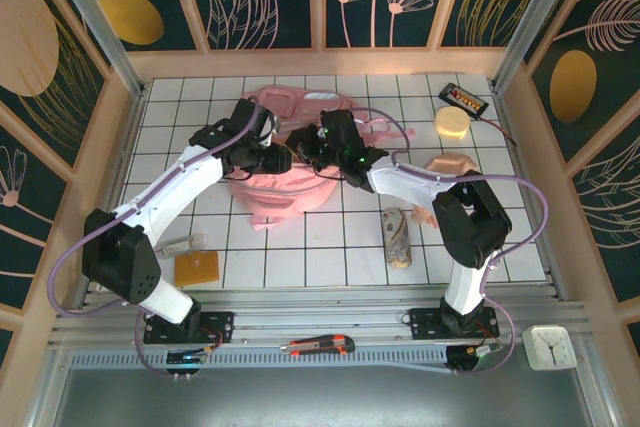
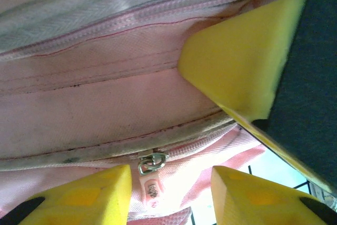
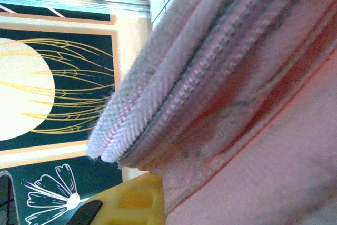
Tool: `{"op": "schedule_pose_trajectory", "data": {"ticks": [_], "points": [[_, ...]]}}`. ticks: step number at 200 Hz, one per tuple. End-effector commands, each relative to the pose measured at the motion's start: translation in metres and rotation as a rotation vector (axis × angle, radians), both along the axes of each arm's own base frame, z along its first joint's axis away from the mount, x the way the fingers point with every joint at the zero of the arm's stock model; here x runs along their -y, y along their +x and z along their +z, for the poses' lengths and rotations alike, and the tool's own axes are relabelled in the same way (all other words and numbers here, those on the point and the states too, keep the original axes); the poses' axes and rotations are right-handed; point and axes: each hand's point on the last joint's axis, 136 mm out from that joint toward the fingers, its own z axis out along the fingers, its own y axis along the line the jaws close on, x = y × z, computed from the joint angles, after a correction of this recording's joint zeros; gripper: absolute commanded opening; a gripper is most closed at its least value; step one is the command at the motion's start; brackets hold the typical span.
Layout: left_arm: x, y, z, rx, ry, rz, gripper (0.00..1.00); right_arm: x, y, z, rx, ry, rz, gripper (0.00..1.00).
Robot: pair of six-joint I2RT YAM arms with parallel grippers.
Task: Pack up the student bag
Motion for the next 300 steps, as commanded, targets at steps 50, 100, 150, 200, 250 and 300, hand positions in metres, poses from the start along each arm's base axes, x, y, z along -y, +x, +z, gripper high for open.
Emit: {"op": "schedule_pose_trajectory", "data": {"ticks": [50,100,150,200,250,300], "points": [[-0.003,-0.002,-0.019,-0.028,0.036,0.037,0.38,-0.009,0.003,0.062,0.137,0.124,0.042,0.0],[0.002,0.002,-0.031,-0.037,0.033,0.051,0.23,-0.007,0.003,0.066,0.143,0.13,0.041,0.0],[-0.004,0.001,-0.034,-0.041,0.066,0.056,0.02,-0.003,0.003,0.066,0.143,0.127,0.036,0.0],[-0.035,-0.014,-0.029,-0.025,0.211,0.052,0.0,0.013,0.005,0.061,0.142,0.086,0.018,0.0],[-0.091,-0.023,-0.035,-0.027,0.312,0.131,0.0,0.039,0.006,0.058,0.146,0.042,-0.005,0.0],[-0.149,-0.01,-0.065,-0.07,0.438,0.216,0.0,0.057,0.002,0.064,0.17,-0.039,0.022,0.0]]}}
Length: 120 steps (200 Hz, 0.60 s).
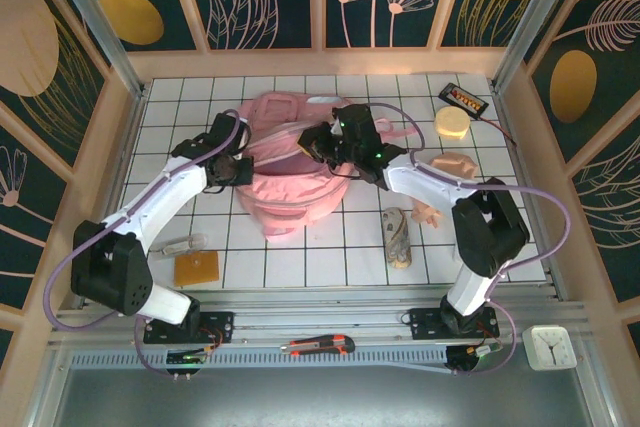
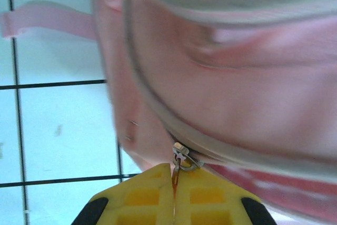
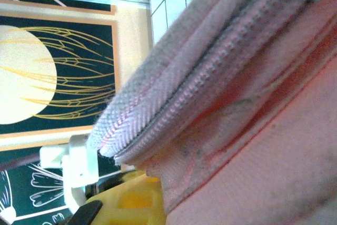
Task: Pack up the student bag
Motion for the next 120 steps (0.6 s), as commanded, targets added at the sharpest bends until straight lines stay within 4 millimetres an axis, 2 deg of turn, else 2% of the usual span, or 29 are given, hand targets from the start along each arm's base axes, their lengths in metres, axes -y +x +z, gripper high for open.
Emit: {"op": "schedule_pose_trajectory", "data": {"ticks": [1,22,44,60,64,74,98,102,120], "points": [[-0.045,-0.004,-0.022,-0.064,0.157,0.051,0.0,0.024,0.012,0.05,0.16,0.003,-0.03,0.0],[-0.059,0.017,-0.026,-0.025,0.178,0.092,0.0,0.028,0.012,0.053,0.154,0.011,0.007,0.0],[-0.073,0.044,-0.016,0.062,0.209,0.137,0.0,0.031,0.015,0.059,0.147,0.04,0.043,0.0],[-0.085,0.058,-0.01,0.139,0.255,0.15,0.0,0.023,0.01,0.068,0.143,0.075,0.101,0.0],[-0.088,0.062,-0.009,0.161,0.261,0.153,0.0,0.033,0.02,0.071,0.144,0.081,0.085,0.0],[-0.091,0.069,-0.009,0.212,0.243,0.144,0.0,0.034,0.023,0.078,0.14,0.107,0.105,0.0],[-0.101,0.072,0.009,0.351,0.262,0.15,0.0,0.041,0.031,0.1,0.14,0.193,0.151,0.0],[-0.104,0.067,0.004,0.349,0.269,0.151,0.0,0.043,0.033,0.105,0.142,0.207,0.155,0.0],[-0.107,0.062,0.012,0.406,0.238,0.147,0.0,0.052,0.039,0.123,0.156,0.258,0.181,0.0]]}}
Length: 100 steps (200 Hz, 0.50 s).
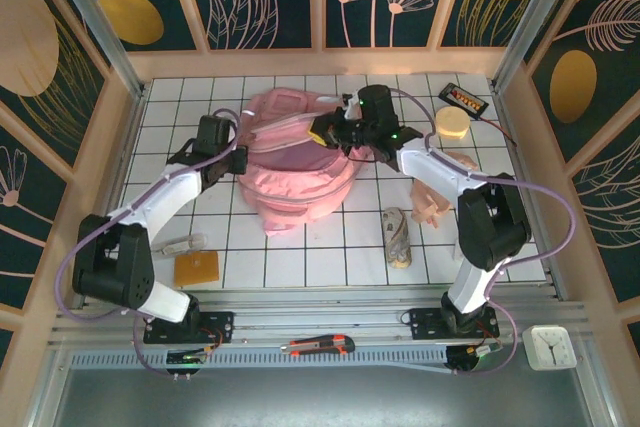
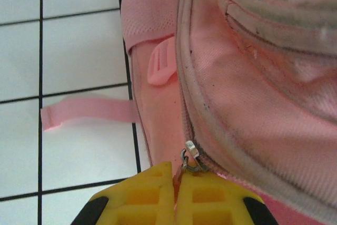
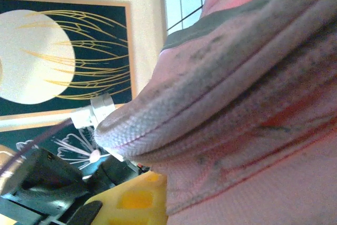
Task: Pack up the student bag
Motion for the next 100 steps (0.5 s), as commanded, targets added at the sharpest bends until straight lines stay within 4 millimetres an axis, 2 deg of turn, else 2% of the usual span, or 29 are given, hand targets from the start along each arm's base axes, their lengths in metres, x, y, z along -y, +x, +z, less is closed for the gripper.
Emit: {"op": "schedule_pose_trajectory", "data": {"ticks": [1,20,51,68,85,91,100], "points": [[-0.091,0.001,0.009,0.101,0.174,0.267,0.0,0.028,0.019,0.099,0.198,0.19,0.047,0.0],[-0.089,-0.002,0.019,0.139,0.166,0.252,0.0,0.033,0.022,0.105,0.185,0.213,0.083,0.0],[-0.094,-0.007,0.022,0.164,0.177,0.246,0.0,0.035,0.018,0.114,0.19,0.244,0.161,0.0],[-0.099,-0.008,0.016,0.151,0.173,0.257,0.0,0.04,0.014,0.119,0.206,0.253,0.186,0.0],[-0.097,-0.008,0.009,0.133,0.158,0.244,0.0,0.044,0.014,0.113,0.184,0.252,0.185,0.0],[-0.094,-0.008,0.008,0.131,0.147,0.231,0.1,0.043,0.015,0.111,0.175,0.252,0.181,0.0],[-0.089,-0.008,0.014,0.144,0.124,0.208,0.34,0.04,0.014,0.109,0.169,0.258,0.177,0.0]]}}
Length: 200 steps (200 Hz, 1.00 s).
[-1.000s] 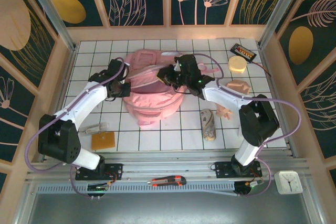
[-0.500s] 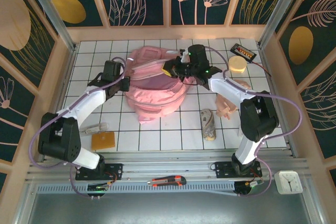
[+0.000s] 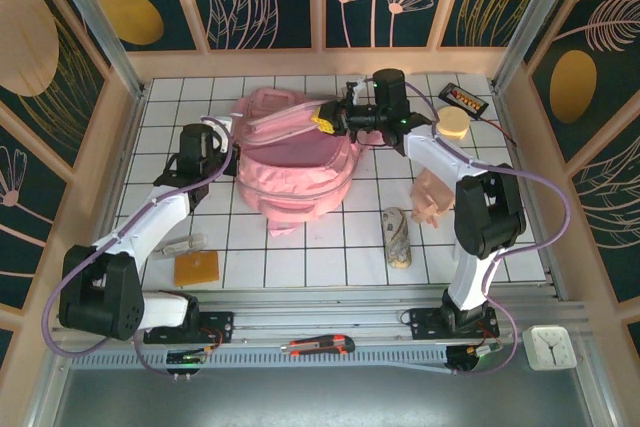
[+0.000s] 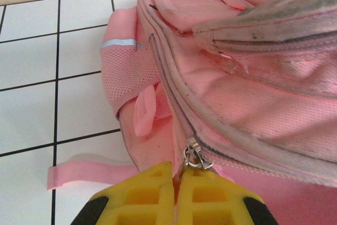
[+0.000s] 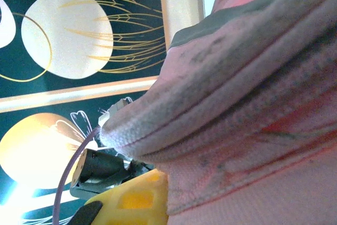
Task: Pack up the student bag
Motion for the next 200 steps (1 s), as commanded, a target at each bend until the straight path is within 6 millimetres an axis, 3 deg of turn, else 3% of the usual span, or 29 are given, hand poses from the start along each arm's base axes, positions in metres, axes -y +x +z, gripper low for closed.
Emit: {"op": "schedule_pose_trajectory", "data": {"ticks": [1,21,29,50,66,94,120,134,139,162,190,200], "points": [[-0.084,-0.006,-0.02,-0.055,0.131,0.293,0.36,0.028,0.005,0.083,0.241,0.137,0.02,0.0],[-0.074,-0.013,0.019,0.053,0.079,0.24,0.87,0.016,0.0,0.079,0.221,0.163,0.021,0.0],[-0.068,-0.018,0.04,0.112,0.06,0.202,0.98,0.012,0.0,0.077,0.211,0.175,0.018,0.0],[-0.031,-0.033,0.088,0.225,0.005,0.02,0.99,0.001,-0.003,0.076,0.202,0.199,0.026,0.0],[0.004,-0.042,0.103,0.258,0.068,-0.115,0.99,-0.006,-0.004,0.078,0.207,0.204,0.034,0.0],[0.051,-0.047,0.105,0.254,0.169,-0.262,0.99,-0.014,-0.006,0.082,0.21,0.197,0.056,0.0],[0.077,-0.044,0.102,0.263,0.211,-0.311,0.99,-0.018,-0.009,0.081,0.21,0.17,0.064,0.0],[0.09,-0.042,0.086,0.237,0.264,-0.34,0.99,-0.022,-0.012,0.08,0.208,0.168,0.07,0.0],[0.096,-0.039,0.095,0.254,0.272,-0.347,0.99,-0.022,-0.013,0.08,0.208,0.168,0.071,0.0],[0.105,-0.027,0.084,0.231,0.339,-0.343,0.99,-0.029,-0.019,0.079,0.205,0.171,0.085,0.0],[0.096,-0.007,0.077,0.222,0.405,-0.253,0.99,-0.038,-0.024,0.074,0.189,0.175,0.104,0.0],[0.09,0.001,0.075,0.217,0.428,-0.203,0.92,-0.04,-0.025,0.073,0.188,0.178,0.108,0.0]]}}
